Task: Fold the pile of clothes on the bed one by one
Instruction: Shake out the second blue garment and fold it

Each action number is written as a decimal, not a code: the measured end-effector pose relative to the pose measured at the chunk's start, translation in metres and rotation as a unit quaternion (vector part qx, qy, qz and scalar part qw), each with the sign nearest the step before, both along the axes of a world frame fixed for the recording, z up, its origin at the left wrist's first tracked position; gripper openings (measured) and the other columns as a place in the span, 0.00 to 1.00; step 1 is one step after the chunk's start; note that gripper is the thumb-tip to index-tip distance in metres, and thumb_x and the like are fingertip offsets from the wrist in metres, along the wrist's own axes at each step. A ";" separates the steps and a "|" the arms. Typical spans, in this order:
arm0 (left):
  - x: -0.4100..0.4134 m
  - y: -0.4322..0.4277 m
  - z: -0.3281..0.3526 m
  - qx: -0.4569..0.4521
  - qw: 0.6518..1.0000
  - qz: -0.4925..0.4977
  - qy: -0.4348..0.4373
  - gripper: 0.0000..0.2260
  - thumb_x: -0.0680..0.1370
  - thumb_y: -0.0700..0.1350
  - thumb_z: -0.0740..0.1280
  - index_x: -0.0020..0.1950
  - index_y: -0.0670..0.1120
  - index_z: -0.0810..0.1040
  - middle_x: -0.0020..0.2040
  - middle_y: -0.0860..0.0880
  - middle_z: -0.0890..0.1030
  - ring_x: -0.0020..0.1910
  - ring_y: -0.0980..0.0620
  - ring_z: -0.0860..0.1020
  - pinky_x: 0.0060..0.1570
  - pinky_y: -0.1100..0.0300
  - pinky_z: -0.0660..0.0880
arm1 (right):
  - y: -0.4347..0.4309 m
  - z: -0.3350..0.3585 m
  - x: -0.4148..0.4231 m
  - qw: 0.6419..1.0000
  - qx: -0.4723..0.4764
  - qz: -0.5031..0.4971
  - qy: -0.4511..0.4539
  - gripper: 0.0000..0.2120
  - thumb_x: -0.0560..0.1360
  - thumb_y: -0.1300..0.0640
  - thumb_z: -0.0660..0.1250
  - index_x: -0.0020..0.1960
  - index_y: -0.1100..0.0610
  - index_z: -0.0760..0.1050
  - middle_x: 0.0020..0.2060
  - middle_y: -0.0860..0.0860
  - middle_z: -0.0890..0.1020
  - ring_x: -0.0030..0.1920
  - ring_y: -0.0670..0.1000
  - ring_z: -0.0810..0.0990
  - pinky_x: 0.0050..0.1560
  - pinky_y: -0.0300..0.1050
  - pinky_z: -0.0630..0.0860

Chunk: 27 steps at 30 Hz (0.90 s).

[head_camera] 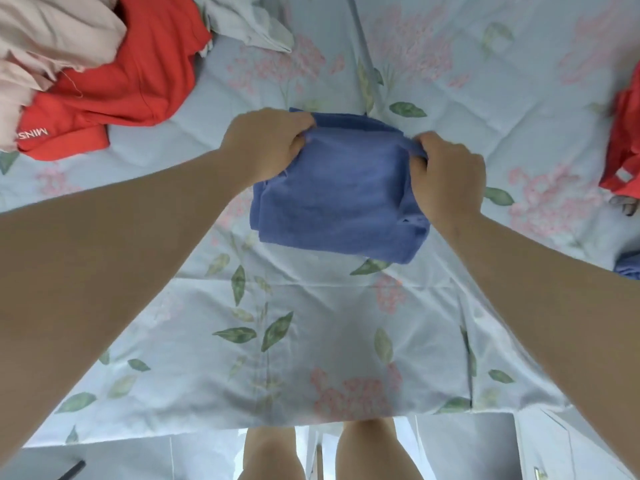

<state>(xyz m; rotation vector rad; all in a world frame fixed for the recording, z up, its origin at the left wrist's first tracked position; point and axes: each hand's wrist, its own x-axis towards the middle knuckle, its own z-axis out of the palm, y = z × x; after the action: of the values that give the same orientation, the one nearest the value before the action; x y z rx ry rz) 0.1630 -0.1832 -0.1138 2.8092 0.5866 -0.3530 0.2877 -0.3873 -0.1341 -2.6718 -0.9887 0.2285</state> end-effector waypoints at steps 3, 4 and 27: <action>0.018 0.003 -0.013 0.013 0.991 0.104 -0.078 0.18 0.82 0.48 0.54 0.72 0.53 0.65 0.71 0.45 0.68 0.70 0.42 0.64 0.64 0.48 0.62 | 0.023 0.000 0.018 0.991 0.052 -0.110 0.060 0.19 0.82 0.50 0.52 0.71 0.50 0.66 0.60 0.52 0.78 0.63 0.58 0.71 0.61 0.51 0.62; 0.020 0.000 -0.018 -0.008 0.983 0.166 -0.082 0.22 0.82 0.51 0.54 0.76 0.54 0.57 0.76 0.47 0.59 0.75 0.44 0.56 0.69 0.47 0.56 | 0.026 -0.003 0.020 0.981 0.073 -0.155 0.094 0.22 0.82 0.47 0.51 0.75 0.47 0.59 0.68 0.49 0.71 0.68 0.56 0.67 0.66 0.52 0.59; -0.029 -0.037 -0.046 -0.562 0.644 0.518 -0.042 0.11 0.76 0.47 0.69 0.57 0.47 0.77 0.53 0.48 0.83 0.51 0.46 0.81 0.52 0.50 0.78 | -0.003 -0.024 -0.039 0.664 0.270 -0.370 0.591 0.12 0.76 0.60 0.66 0.59 0.54 0.75 0.53 0.54 0.83 0.51 0.57 0.83 0.50 0.54 0.81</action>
<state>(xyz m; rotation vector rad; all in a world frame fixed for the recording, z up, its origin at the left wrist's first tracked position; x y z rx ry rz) 0.1339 -0.2207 -0.1594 1.0082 1.2417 -0.1921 0.2482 -0.3900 -0.1581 -1.5372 0.4142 1.0646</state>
